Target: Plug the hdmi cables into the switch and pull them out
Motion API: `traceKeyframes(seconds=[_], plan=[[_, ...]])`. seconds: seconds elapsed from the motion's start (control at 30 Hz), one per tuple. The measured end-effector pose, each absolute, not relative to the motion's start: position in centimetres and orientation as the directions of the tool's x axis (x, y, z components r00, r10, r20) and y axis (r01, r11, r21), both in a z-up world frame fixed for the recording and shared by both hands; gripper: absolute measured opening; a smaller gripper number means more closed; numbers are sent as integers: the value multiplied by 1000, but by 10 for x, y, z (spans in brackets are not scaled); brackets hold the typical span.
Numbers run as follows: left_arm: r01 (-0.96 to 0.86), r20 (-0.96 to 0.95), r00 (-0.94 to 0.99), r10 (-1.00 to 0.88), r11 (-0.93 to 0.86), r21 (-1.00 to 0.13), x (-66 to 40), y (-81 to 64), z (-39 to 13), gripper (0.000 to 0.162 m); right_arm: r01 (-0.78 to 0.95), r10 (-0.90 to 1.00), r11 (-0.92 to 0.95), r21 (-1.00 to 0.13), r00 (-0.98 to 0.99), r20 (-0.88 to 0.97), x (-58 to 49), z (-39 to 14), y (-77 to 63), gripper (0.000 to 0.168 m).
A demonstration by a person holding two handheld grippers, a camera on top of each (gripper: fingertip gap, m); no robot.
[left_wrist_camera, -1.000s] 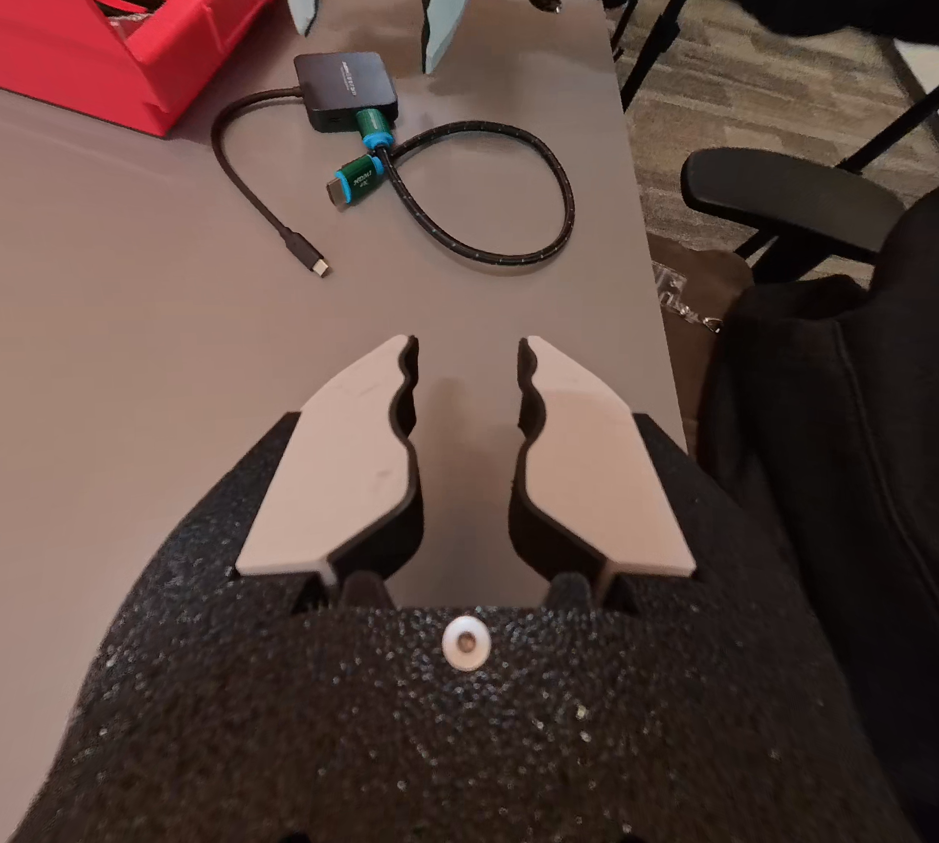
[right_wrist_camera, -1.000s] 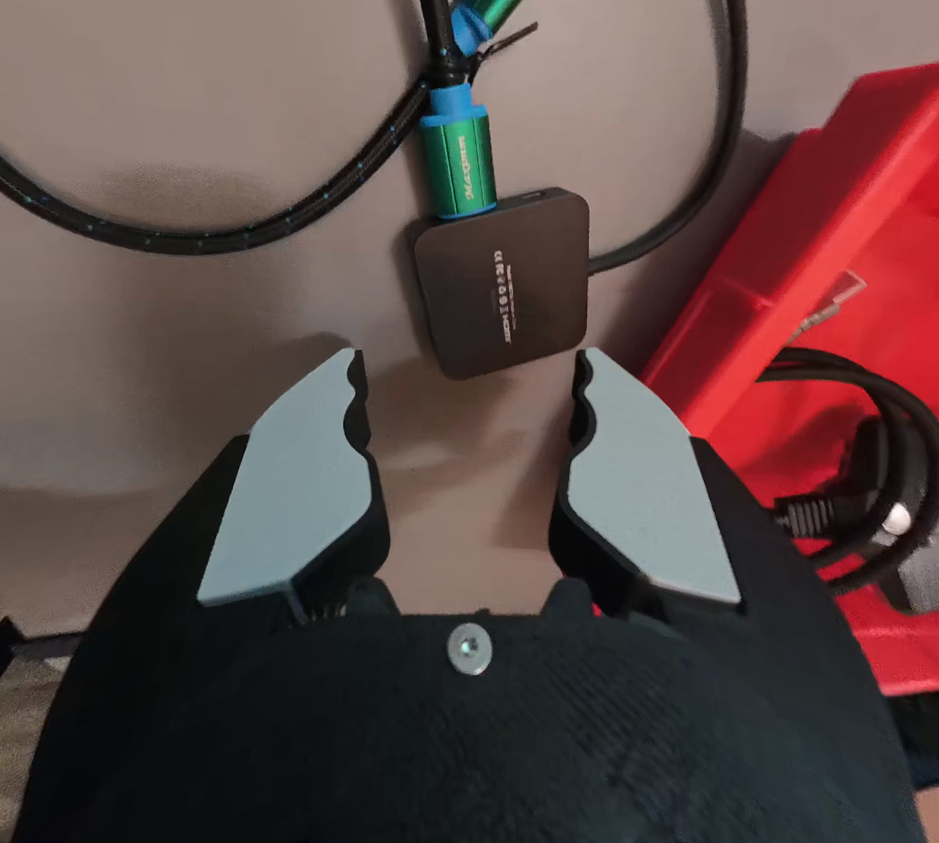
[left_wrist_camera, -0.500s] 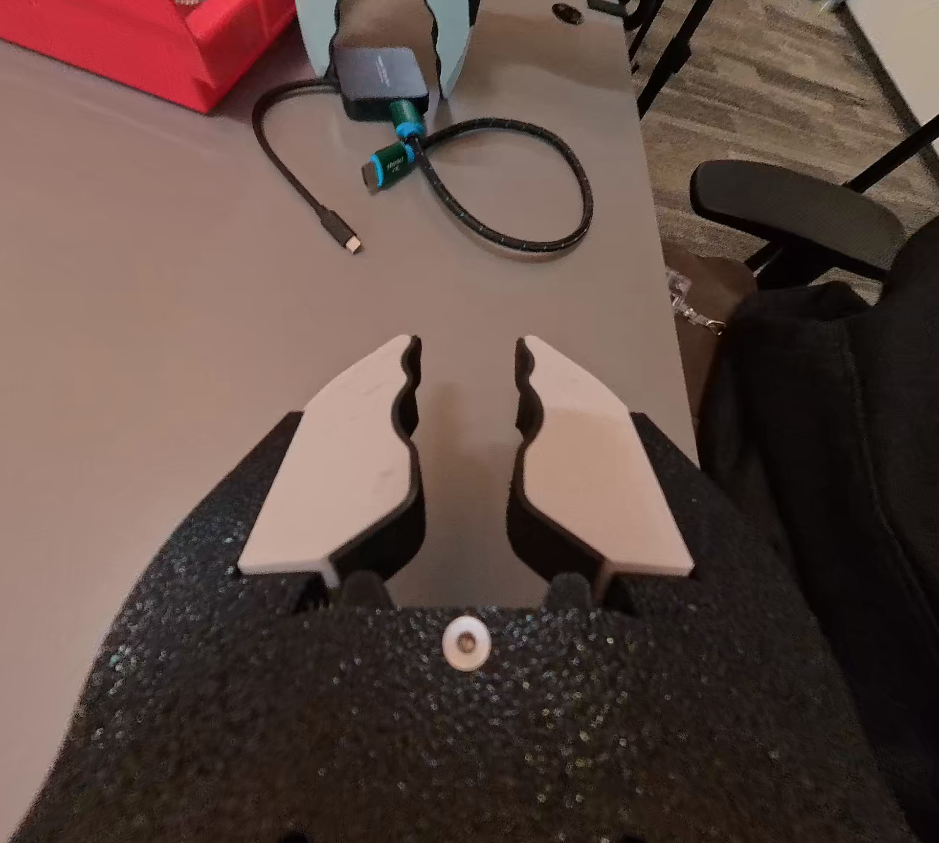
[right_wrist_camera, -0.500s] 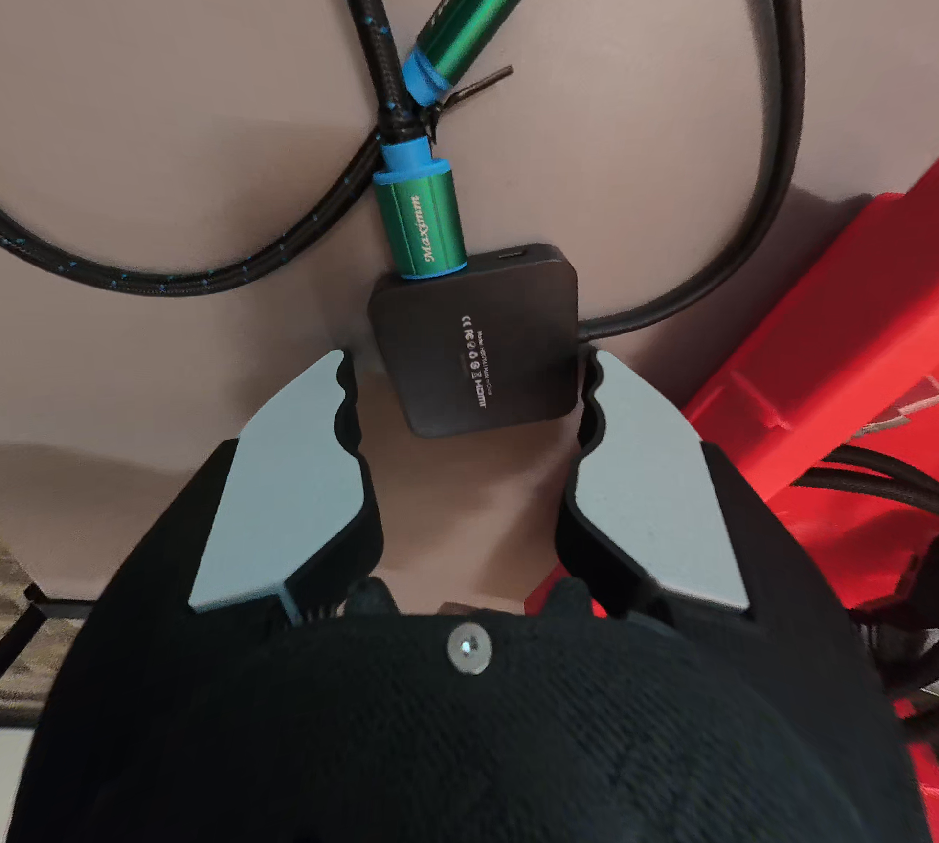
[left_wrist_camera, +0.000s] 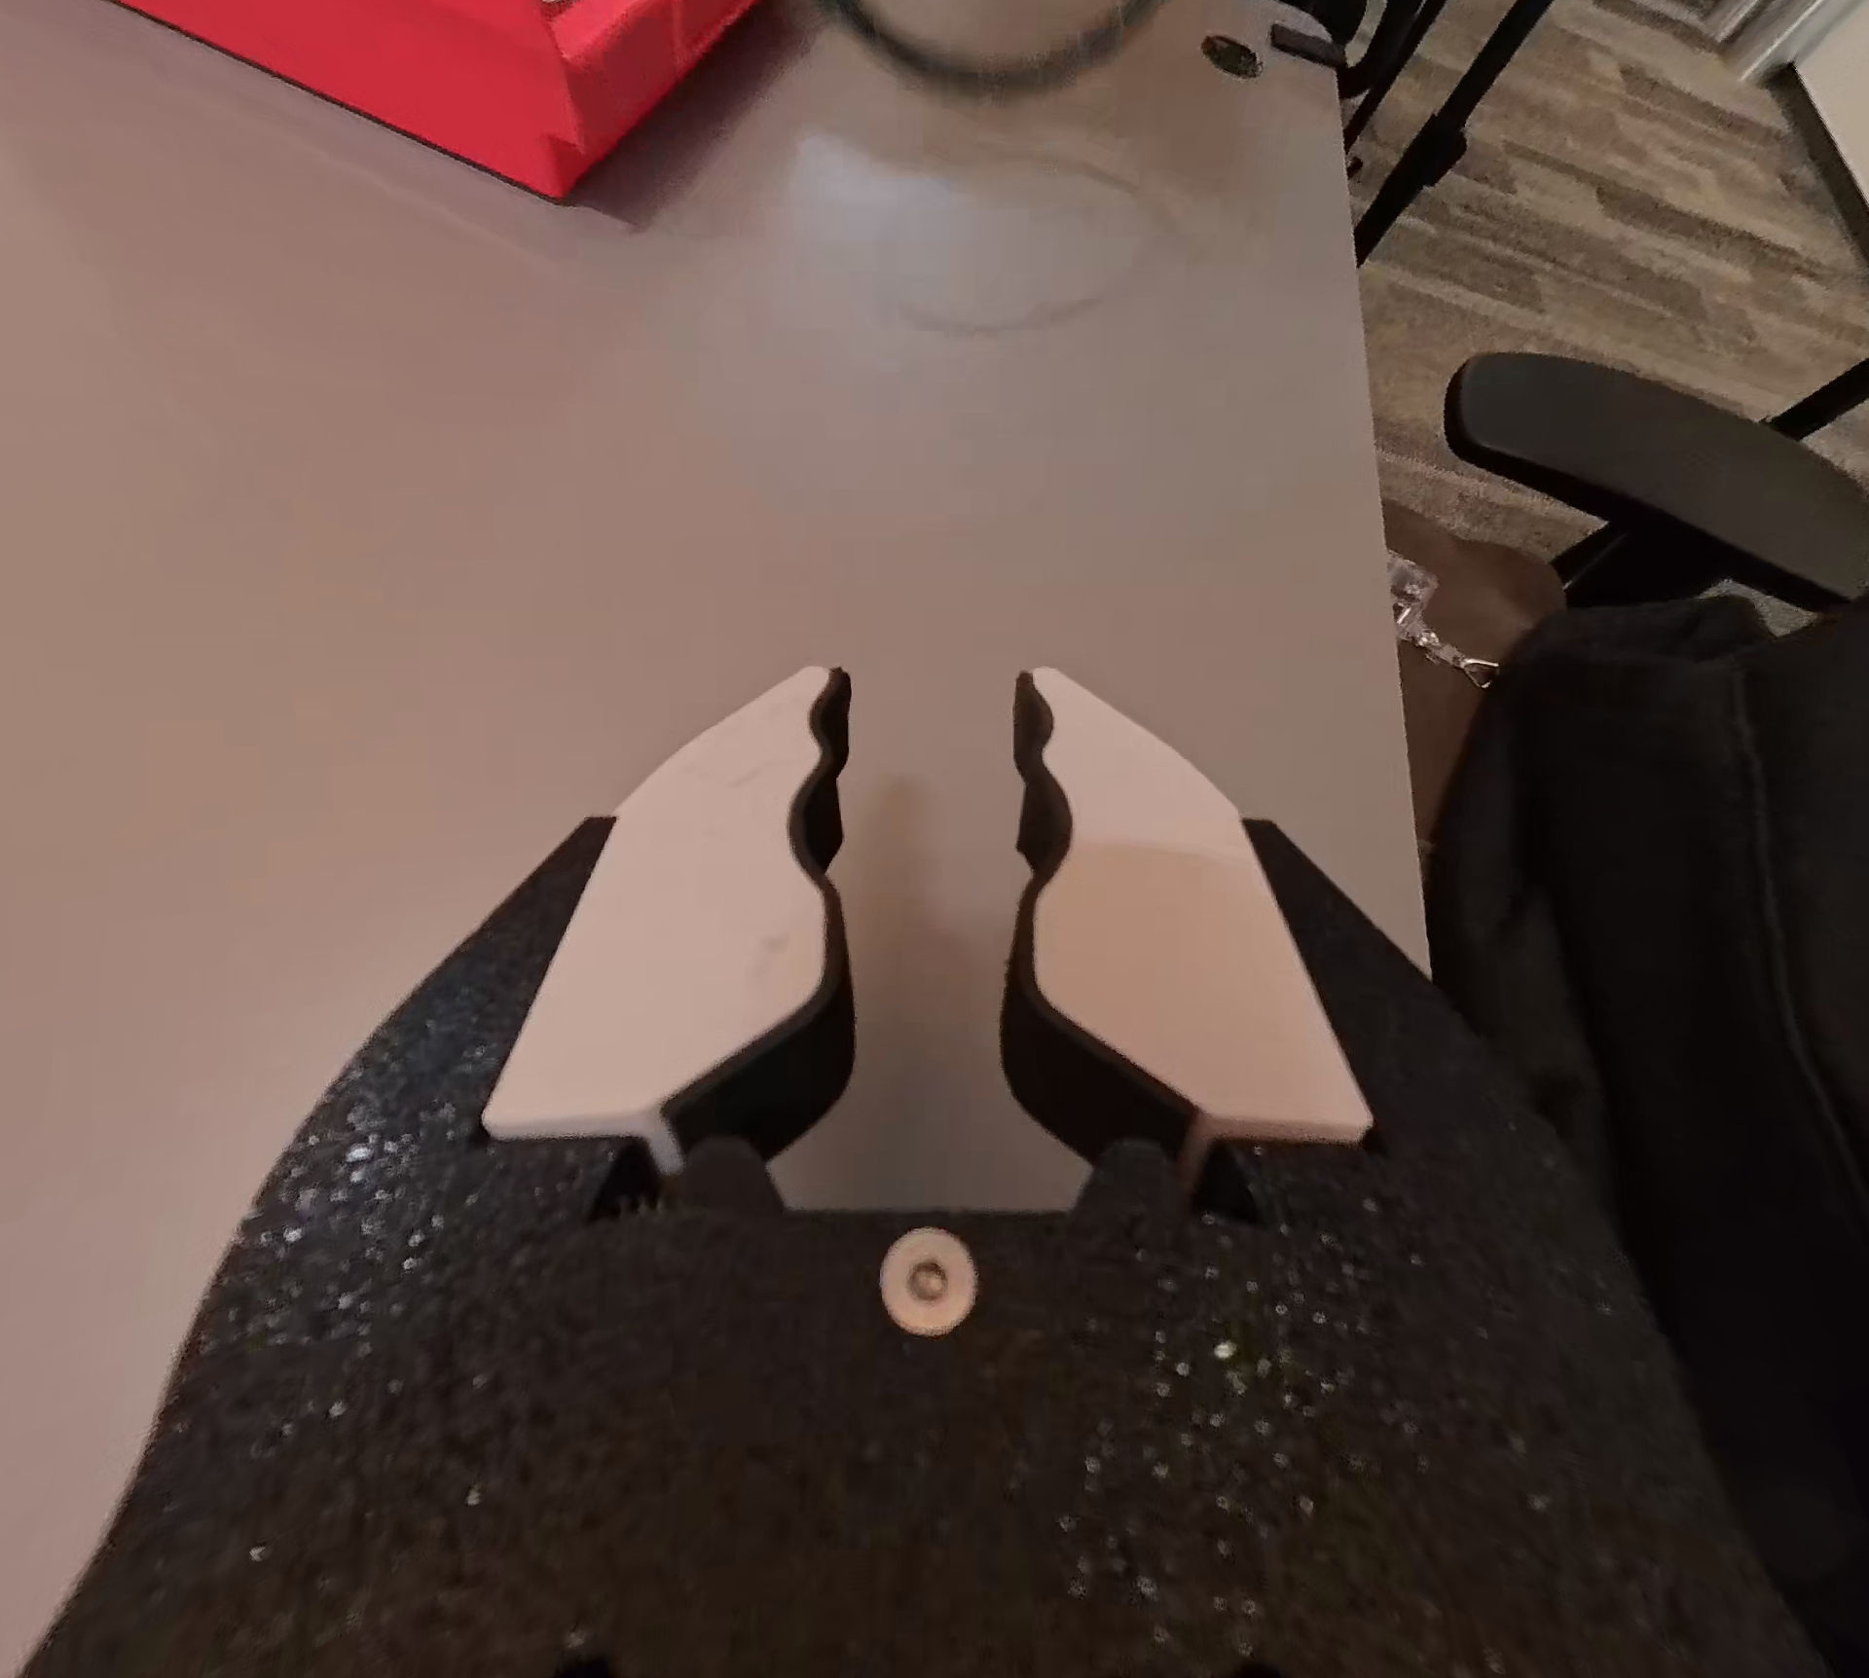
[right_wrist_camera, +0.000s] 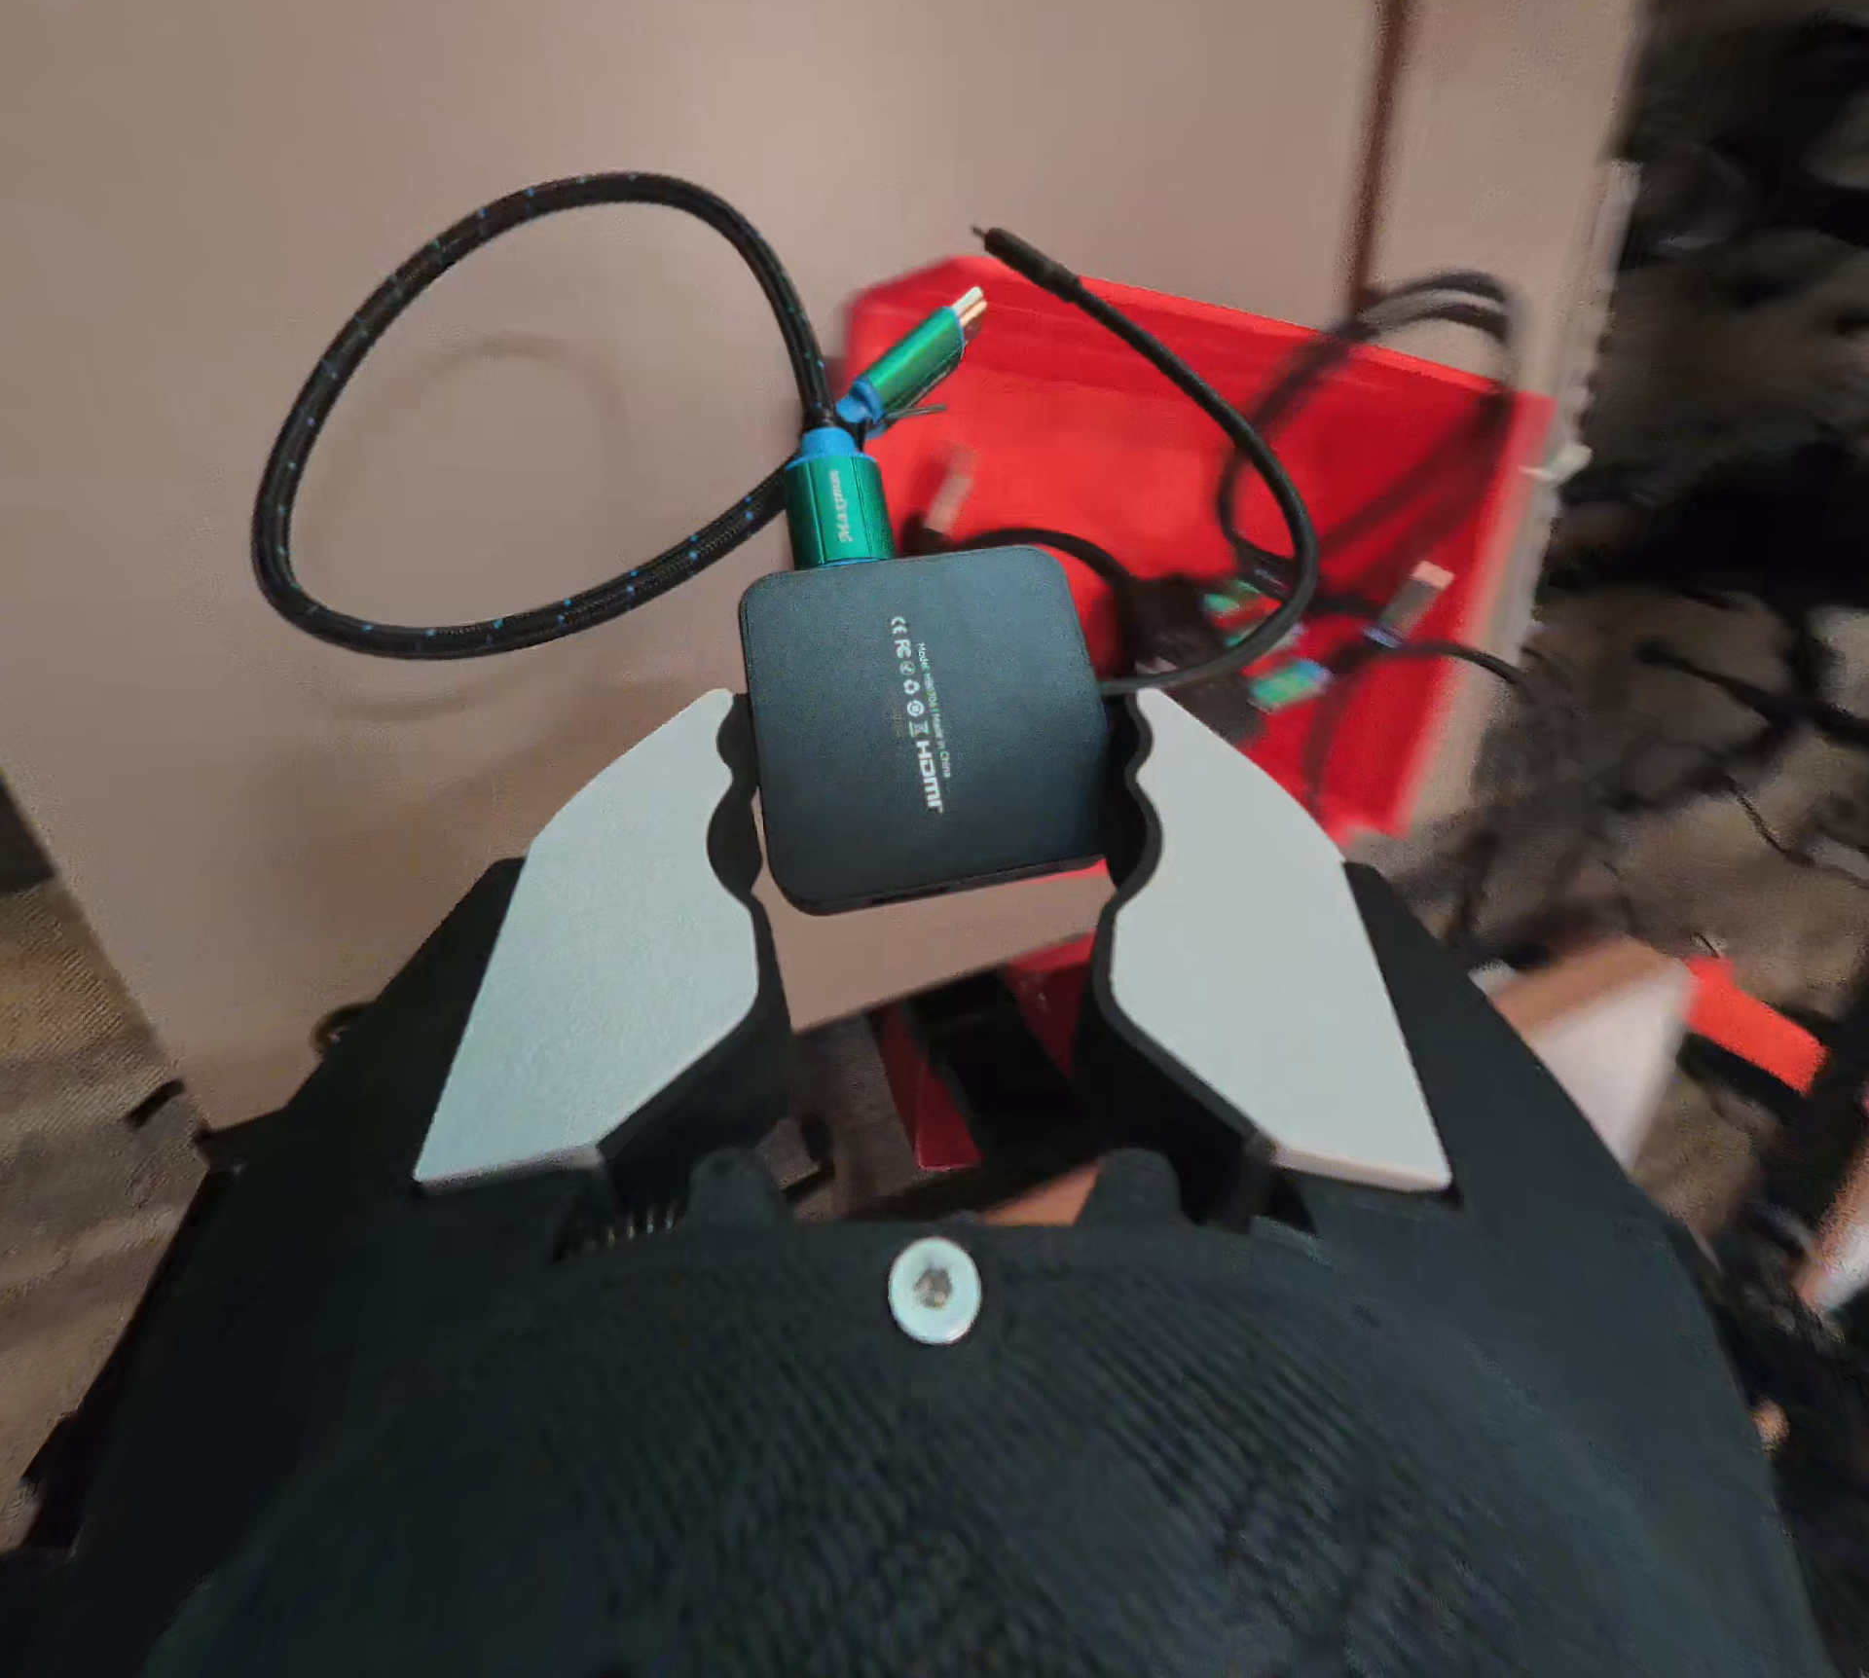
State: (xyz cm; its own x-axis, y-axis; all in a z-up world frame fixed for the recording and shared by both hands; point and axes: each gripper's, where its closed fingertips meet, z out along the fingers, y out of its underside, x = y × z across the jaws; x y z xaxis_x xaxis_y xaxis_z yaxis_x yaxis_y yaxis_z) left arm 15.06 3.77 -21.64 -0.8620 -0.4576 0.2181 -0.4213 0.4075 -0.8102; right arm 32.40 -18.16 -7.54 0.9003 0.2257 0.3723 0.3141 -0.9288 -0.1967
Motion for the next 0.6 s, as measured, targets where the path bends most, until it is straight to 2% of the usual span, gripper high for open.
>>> traceKeyframes(seconds=[0.07, 0.13, 0.27, 0.33, 0.37, 0.43, 0.47, 0.53, 0.57, 0.6], plan=[[-424, 220, -858, -464, 398, -813, 152, 40, -215, 30, 253, 122, -943, -216, 867, 482, 351, -25, -193, 68], [-427, 221, -857, -466, 400, -811, 152, 40, -216, 30, 197, 52, -964, -181, 804, 593, 380, 10, -208, 68], [-423, 216, -863, -456, 419, -804, 150, 38, -218, 29, 144, -37, -964, -223, 758, 651, 419, 19, -210, 68], [-413, 205, -869, -451, 432, -801, 148, 37, -218, 29, 139, -71, -952, -272, 765, 640, 432, -2, -205, 68], [-408, 195, -870, -452, 439, -801, 148, 37, -218, 29, 130, -112, -935, -331, 776, 621, 437, -15, -200, 68], [-399, 179, -871, -457, 447, -801, 148, 40, -217, 29, 35, -225, -910, -413, 796, 562, 450, -56, -203, 68], [-396, 175, -872, -458, 447, -802, 148, 41, -216, 29, -43, -271, -917, -397, 798, 538, 457, -84, -212, 68], [-393, 175, -870, -461, 437, -809, 148, 43, -213, 29, -139, -275, -949, -285, 806, 524, 462, -143, -232, 65], [-394, 175, -869, -463, 431, -812, 148, 45, -211, 29, -135, -248, -958, -254, 834, 493, 457, -167, -234, 59], [-393, 174, -867, -466, 426, -815, 148, 47, -210, 29, -109, -216, -963, -248, 860, 462, 450, -182, -231, 39]])
